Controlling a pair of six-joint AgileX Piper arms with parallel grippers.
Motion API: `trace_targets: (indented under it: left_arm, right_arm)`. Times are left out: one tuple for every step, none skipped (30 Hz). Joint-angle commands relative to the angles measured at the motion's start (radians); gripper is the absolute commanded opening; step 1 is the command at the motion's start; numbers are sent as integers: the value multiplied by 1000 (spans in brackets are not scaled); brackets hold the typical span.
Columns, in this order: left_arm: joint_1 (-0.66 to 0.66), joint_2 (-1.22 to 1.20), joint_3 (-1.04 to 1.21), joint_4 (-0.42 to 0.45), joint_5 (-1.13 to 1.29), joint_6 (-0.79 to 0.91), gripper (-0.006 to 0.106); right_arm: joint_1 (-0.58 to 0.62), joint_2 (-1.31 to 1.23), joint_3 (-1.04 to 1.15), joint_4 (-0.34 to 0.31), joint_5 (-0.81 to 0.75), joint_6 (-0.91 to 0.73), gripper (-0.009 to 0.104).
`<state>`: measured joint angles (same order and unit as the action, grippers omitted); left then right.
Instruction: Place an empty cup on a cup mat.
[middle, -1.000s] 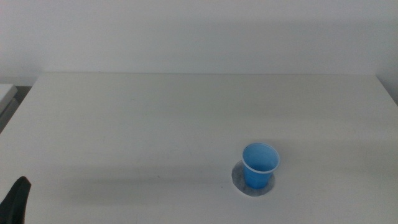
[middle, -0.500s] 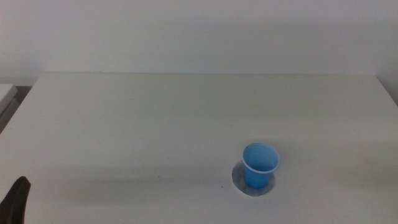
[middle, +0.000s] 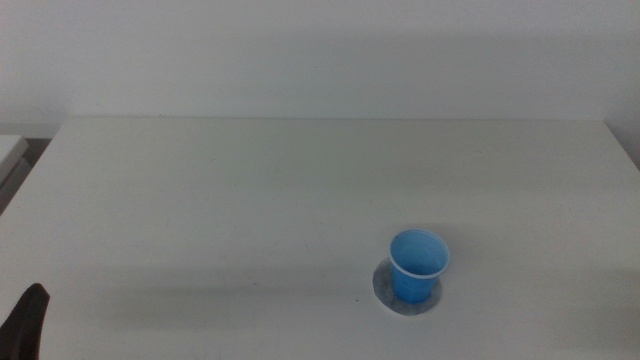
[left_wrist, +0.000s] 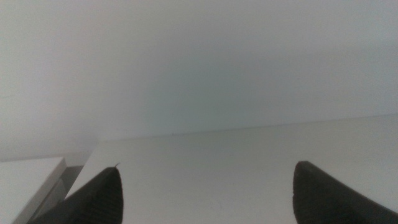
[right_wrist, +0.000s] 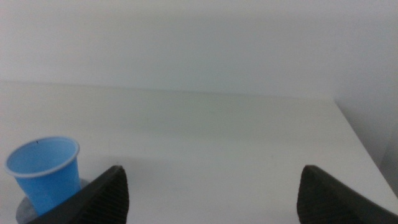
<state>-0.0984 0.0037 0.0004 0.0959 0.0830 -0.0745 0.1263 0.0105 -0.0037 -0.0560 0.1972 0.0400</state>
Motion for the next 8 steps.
trace_targets:
  left_arm:
    - [0,-4,0,-7,-12,-3,94]
    - [0,-4,0,-7,-12,-3,94]
    - [0,-4,0,-7,-12,-3,94]
    - [0,-4,0,-7,-12,-3,94]
    - [0,-4,0,-7,-12,-3,94]
    - [0,-4,0,-7,-12,-3,94]
    - [0,-4,0,-7,-12,-3,94]
    - [0,-4,0,-7,-12,-3,94]
  right_arm:
    - [-8,-11,4,-15,-19,-10,93]
    - [-8,-11,4,-15,-27,-10,93]
    - [-8,-11,4,-12,-34,-10,93]
    - [-8,-11,4,-12,-40,-10,93]
    - [-8,-11,4,-12,-43,-10,93]
    - [-8,-11,4,-12,-43,-10,93]
    - [-8,-11,4,-12,-43,-10,93]
    - [-8,-11,4,-12,-43,-10,93]
